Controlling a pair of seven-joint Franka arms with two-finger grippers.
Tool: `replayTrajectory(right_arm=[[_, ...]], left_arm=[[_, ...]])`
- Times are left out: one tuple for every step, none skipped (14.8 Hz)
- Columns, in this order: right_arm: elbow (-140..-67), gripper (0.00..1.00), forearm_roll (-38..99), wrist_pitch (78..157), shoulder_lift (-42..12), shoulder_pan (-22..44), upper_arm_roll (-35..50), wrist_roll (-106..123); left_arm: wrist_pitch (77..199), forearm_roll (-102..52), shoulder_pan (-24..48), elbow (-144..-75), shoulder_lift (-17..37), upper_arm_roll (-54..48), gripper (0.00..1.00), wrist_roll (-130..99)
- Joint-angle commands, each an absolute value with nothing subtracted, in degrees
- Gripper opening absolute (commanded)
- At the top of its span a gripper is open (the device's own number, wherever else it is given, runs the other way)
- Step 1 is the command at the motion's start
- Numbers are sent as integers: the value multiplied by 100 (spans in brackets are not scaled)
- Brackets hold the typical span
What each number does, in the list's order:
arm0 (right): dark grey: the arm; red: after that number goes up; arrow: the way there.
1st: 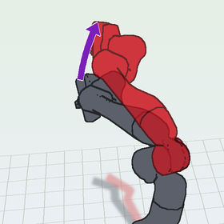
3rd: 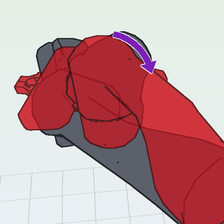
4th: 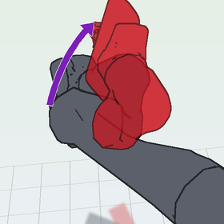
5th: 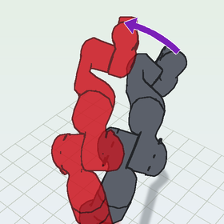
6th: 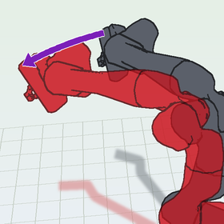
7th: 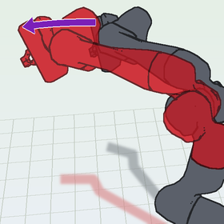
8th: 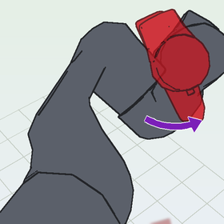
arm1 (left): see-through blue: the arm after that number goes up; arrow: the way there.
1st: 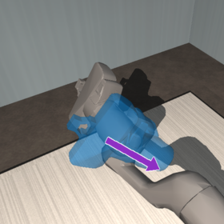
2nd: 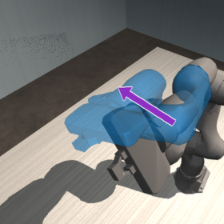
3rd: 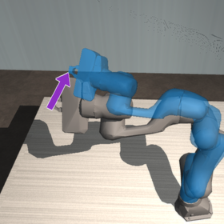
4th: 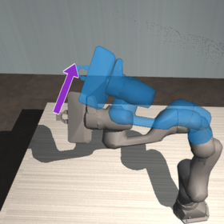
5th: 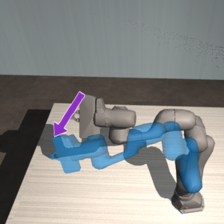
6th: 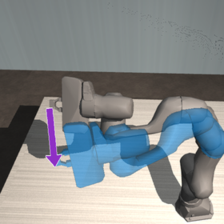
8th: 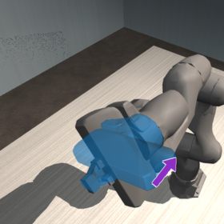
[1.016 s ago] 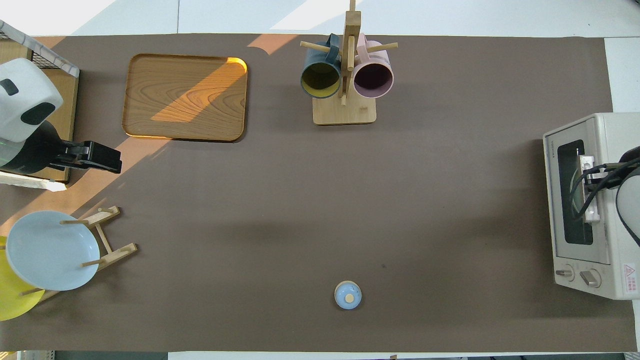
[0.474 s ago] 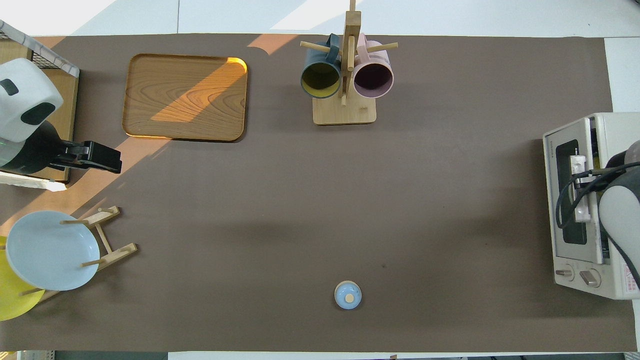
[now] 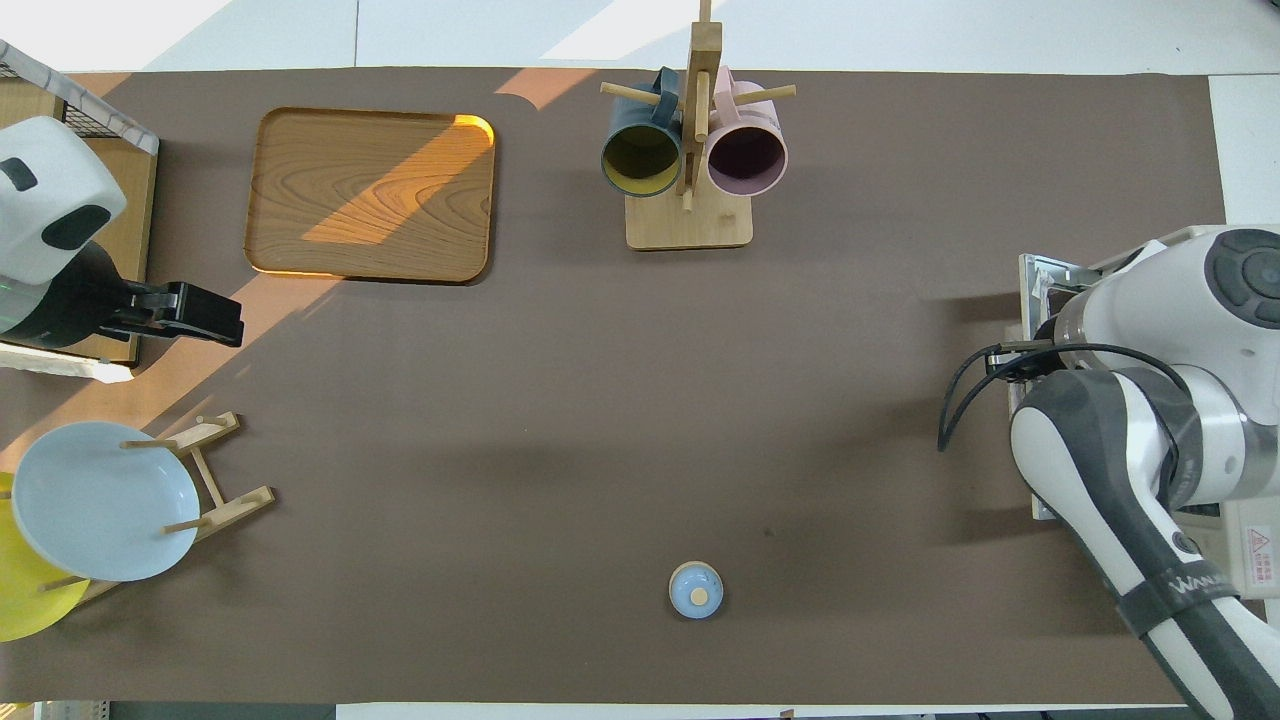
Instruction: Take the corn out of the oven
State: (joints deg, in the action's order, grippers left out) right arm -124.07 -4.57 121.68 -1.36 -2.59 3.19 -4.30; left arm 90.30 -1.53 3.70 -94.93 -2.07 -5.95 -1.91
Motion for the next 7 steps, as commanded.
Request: replayTrajectory(right_arm=[[-12655, 0, -449, 12787, -264, -404, 246, -369], [-12752, 0, -318, 12936, -307, -404, 246, -369], [-12849, 0, -212, 13077, -342, -404, 246, -369], [-12963, 0, -124, 13270, -360, -404, 246, -369], [-13051, 0, -80, 13419, -404, -387, 246, -369], [-13078, 0, -36, 13482, -439, -317, 255, -378], [-13069, 0, 87, 13500, -526, -299, 246, -387]], left_arm=[[9053, -62, 316, -9598, -316, -642, 100, -158], [9044, -62, 316, -9598, -316, -642, 100, -158], [9053, -62, 316, -9598, -316, -642, 100, -158], [9053, -62, 316, -9598, -316, -642, 100, -158], [9053, -62, 316, -9598, -316, -642, 100, -158], [9053, -62, 316, -9598, -316, -642, 100, -158], [9053, -62, 316, -9598, -316, -642, 100, -158]])
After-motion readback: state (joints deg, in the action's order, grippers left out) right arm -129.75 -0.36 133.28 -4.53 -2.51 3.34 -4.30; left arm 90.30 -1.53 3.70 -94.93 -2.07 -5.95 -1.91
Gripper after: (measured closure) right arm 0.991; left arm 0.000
